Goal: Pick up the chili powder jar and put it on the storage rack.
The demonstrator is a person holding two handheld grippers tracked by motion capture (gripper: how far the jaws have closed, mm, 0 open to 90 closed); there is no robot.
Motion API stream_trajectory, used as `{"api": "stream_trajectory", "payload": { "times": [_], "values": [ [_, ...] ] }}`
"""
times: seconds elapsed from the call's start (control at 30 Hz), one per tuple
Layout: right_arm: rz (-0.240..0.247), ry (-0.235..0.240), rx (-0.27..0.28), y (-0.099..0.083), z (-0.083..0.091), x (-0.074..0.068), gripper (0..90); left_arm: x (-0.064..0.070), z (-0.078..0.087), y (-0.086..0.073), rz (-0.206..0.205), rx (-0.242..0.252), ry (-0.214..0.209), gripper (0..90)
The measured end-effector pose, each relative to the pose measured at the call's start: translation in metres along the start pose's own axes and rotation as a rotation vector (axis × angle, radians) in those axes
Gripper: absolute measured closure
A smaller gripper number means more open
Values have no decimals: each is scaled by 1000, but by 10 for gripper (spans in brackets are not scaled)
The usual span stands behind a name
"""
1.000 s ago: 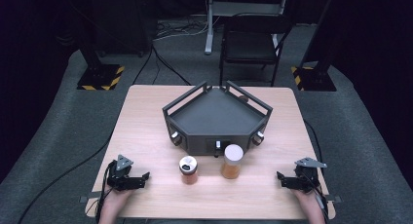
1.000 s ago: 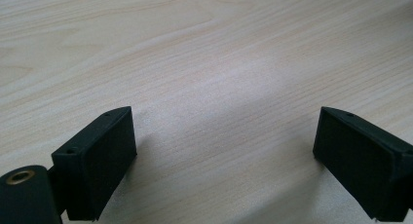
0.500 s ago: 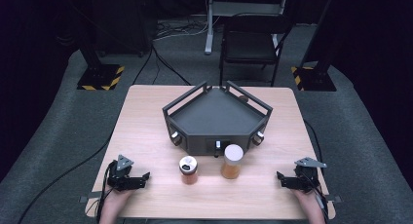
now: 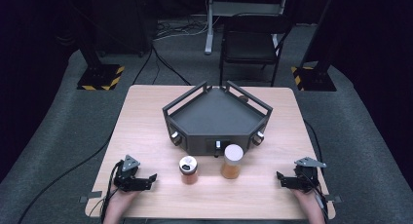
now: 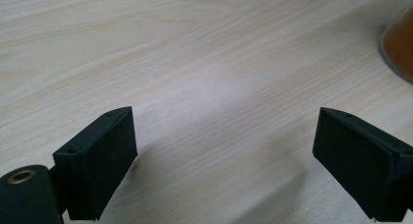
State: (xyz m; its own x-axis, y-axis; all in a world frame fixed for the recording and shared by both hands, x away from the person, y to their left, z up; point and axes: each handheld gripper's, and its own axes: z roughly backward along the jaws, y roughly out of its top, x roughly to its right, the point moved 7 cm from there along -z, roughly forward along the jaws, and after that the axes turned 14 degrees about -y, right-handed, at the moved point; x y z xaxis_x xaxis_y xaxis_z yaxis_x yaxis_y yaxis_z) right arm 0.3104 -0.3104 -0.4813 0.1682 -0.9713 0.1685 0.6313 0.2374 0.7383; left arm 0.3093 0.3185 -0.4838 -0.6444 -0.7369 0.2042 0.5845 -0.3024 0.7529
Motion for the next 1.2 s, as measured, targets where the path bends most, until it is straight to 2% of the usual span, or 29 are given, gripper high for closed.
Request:
{"api": "stream_trajectory", "payload": {
  "times": [0.73, 1.2],
  "values": [
    [0, 0, 0, 0, 0, 0, 47, 13, -3, 8, -38, 21, -72, 88],
    [0, 0, 0, 0, 0, 0, 47, 27, -5, 15, -95, 20, -94, 90]
  ]
}}
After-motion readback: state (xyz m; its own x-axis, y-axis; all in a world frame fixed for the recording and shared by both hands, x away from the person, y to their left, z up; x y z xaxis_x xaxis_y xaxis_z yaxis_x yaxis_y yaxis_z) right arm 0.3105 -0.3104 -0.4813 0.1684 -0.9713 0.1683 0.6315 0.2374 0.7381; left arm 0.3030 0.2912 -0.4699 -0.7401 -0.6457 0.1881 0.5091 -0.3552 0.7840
